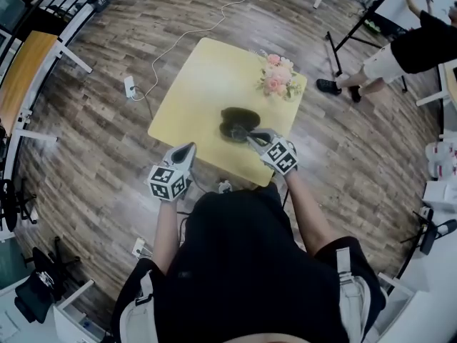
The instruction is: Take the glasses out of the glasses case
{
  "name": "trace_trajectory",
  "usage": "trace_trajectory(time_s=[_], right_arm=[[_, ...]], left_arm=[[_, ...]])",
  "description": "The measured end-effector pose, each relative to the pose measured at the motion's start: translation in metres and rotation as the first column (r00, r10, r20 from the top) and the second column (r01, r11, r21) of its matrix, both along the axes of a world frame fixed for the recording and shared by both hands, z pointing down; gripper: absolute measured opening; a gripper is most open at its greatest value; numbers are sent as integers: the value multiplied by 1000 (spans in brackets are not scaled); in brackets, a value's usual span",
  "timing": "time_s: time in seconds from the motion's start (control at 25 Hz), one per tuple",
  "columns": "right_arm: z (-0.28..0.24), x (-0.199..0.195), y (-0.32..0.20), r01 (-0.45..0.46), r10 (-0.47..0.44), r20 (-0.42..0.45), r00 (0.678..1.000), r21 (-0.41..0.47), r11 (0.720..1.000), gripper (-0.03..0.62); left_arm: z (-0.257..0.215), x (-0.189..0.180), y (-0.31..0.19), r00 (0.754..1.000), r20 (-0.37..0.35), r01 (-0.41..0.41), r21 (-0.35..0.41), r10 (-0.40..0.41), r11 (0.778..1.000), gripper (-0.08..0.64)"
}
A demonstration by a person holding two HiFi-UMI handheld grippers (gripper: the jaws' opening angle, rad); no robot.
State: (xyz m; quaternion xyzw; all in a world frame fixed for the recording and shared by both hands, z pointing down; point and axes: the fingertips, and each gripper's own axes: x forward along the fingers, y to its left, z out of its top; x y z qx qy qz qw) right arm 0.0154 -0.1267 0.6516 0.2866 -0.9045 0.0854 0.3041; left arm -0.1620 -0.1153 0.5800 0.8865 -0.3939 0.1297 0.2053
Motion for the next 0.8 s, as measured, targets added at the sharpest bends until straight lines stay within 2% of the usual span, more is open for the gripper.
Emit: trace_trajectory(time_s=[0.2, 0.8], right_arm=[[-17, -4, 13, -22, 21, 28, 999, 32, 999, 18], [-39, 7, 51, -68, 67, 17, 998, 80, 995, 18]], left_arm=[[2, 0, 12, 1000, -6, -22, 2, 22, 1000, 11], [-1, 5, 40, 997, -15, -78, 12, 79, 997, 11]])
